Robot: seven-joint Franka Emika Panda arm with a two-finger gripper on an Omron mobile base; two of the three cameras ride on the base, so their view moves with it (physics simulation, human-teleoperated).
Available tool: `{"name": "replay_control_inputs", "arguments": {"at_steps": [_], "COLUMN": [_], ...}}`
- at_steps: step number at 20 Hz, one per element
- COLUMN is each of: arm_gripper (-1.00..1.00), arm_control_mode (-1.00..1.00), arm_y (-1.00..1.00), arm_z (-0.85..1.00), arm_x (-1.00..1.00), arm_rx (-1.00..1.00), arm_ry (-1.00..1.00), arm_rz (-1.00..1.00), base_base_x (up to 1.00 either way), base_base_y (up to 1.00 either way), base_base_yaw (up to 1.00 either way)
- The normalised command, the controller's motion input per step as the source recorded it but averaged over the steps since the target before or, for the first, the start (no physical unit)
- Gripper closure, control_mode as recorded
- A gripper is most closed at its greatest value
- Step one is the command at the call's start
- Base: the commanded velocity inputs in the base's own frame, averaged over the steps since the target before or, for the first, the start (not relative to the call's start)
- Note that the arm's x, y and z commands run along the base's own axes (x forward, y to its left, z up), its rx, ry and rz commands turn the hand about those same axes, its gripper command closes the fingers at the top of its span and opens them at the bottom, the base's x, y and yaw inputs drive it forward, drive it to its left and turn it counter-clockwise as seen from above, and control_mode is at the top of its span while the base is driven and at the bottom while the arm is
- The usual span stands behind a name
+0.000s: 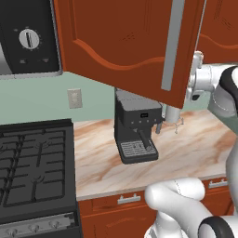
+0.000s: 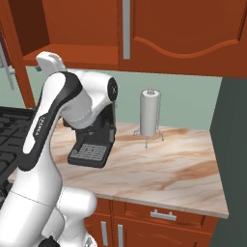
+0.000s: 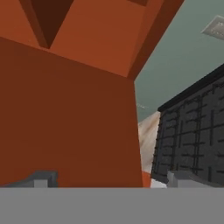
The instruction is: Open the cabinet. Pick the bar soap and place it next to the sink. Then close the cabinet.
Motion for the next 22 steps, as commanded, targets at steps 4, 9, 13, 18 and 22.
{"name": "replay_control_inputs", "arguments": {"at_steps": [4,9,13,18,22], "arm_gripper": [-1.0,-1.0,-1.0,-1.0,-1.0], "arm_control_mode": [-1.0,-1.0,-1.0,-1.0,-1.0], "arm_y": [0.37,0.36,0.42,0.49,0.59], "arm_z": [0.01,0.06,0.1,0.08,0.0], "arm_x": [-0.13,-0.34,-0.46,-0.36,-0.17], "arm_rx": [0.0,0.0,0.0,0.0,0.0], "arm_ry": [0.0,0.0,-0.03,-0.02,0.0], "arm_rz": [0.05,0.06,0.07,0.07,0.05], "base_base_x": [0.0,0.0,0.0,0.0,0.0], "base_base_y": [0.0,0.0,0.0,0.0,0.0], "base_base_yaw": [0.0,0.0,0.0,0.0,0.0]}}
